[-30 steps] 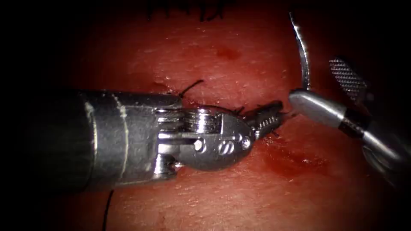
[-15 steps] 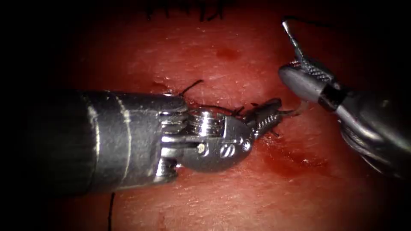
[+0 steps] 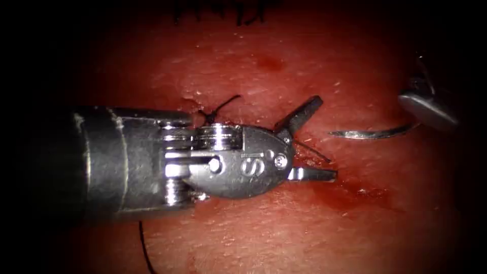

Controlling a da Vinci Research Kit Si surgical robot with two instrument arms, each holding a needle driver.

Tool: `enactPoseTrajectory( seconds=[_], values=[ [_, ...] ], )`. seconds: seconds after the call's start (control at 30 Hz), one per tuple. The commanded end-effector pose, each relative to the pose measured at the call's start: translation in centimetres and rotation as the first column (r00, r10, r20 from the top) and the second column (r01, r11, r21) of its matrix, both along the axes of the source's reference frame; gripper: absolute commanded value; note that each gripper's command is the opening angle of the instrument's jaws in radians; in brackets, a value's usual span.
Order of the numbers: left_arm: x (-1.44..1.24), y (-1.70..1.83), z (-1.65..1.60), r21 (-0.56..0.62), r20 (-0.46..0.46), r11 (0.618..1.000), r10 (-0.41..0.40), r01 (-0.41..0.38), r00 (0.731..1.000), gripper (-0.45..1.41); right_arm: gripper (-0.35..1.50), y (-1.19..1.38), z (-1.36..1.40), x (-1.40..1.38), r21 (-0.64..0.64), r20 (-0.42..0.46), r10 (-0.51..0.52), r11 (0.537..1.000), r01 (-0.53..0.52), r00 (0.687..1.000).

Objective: Wound Closure

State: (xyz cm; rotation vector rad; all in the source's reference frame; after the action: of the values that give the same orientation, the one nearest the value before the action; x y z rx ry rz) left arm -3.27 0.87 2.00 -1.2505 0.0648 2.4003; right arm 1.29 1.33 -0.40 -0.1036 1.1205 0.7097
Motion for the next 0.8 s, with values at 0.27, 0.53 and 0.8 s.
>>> enactPoseTrajectory(
  seconds=[0.27, 0.53, 0.8],
  values=[
    [-0.02, 0.28, -0.19, 0.325, 0.197, 0.942, 0.020, -0.084, 0.980, 0.69, -0.35, -0.11, 0.19, 0.15, -0.086, -0.117, -0.227, 0.972, 0.218, 0.967],
    [0.00, 0.41, -0.12, 0.499, 0.202, 0.836, 0.143, -0.228, 0.969, 0.68, -0.35, -0.18, 0.05, 0.48, -0.217, -0.163, -0.378, 0.915, 0.340, 0.912],
    [0.05, 0.30, 0.00, 0.589, 0.206, 0.733, 0.271, -0.340, 0.940, 0.61, -0.35, -0.23, 0.00, 0.70, -0.303, -0.183, -0.466, 0.864, 0.401, 0.866]
  ],
)
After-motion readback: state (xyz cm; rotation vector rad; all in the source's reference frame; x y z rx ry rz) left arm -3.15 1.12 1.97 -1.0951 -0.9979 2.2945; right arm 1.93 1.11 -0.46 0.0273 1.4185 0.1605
